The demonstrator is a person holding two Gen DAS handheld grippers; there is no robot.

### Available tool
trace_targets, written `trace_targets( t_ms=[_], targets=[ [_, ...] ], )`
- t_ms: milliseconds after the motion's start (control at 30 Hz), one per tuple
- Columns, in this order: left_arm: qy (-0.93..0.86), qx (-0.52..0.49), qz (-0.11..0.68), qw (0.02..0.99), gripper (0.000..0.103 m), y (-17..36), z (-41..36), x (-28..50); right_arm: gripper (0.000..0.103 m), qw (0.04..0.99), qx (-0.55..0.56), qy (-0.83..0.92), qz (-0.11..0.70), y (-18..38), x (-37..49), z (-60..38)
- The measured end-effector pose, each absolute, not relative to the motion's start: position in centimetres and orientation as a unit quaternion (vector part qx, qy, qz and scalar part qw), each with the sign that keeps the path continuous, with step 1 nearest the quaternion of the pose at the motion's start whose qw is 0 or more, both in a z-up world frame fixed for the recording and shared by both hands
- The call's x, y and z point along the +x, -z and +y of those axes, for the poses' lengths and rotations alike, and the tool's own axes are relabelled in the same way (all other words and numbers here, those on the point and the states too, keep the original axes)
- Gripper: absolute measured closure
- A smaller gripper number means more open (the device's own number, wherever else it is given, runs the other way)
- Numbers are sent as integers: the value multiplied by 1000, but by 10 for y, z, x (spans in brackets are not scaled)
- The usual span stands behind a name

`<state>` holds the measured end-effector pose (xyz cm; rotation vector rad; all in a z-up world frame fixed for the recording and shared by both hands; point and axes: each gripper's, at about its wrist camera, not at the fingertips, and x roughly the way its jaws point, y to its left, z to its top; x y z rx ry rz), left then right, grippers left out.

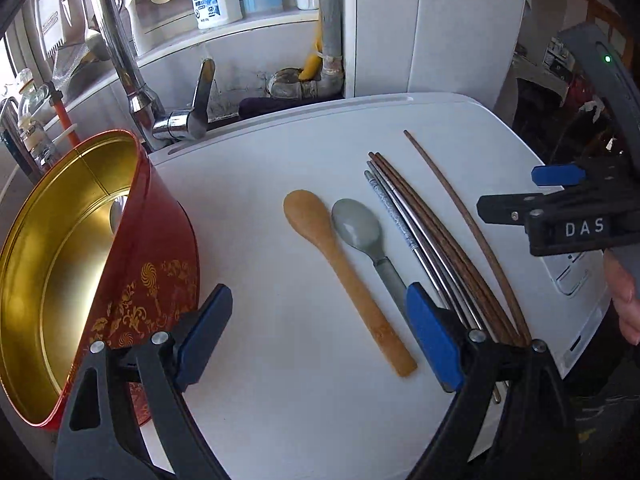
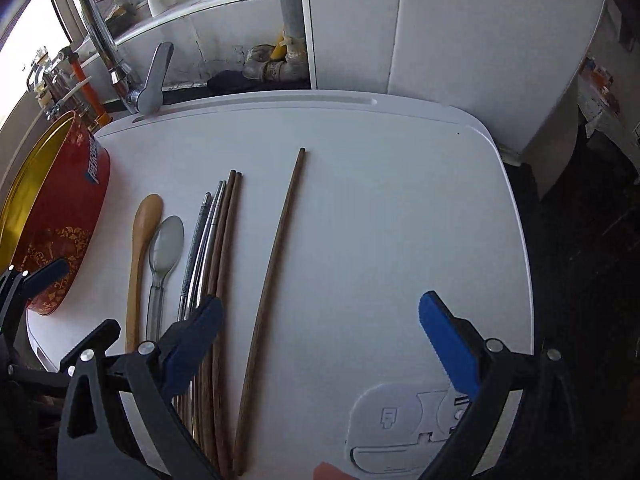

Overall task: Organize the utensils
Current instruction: 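Grasp the wooden spoon with the left tool while the right tool grasps a brown wooden chopstick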

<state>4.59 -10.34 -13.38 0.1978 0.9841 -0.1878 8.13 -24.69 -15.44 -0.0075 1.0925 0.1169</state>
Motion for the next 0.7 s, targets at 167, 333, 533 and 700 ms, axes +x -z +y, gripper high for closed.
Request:
trace_targets(
  t_ms=[167, 333, 533, 700],
  targets=[
    [74, 107, 476, 870, 17, 141, -108, 55, 4, 850, -18, -60, 523, 163, 87, -246],
    [52, 124, 473, 870, 17, 145, -111, 61, 4, 850, -26, -66, 523, 168, 92, -244],
    [53, 115, 491, 862, 36, 152, -106, 61, 31, 847, -41, -81, 523, 175, 94, -233],
    [84, 54, 517, 850, 92, 149, -96, 50, 62, 836, -59, -101, 535, 171, 71, -229]
  ],
)
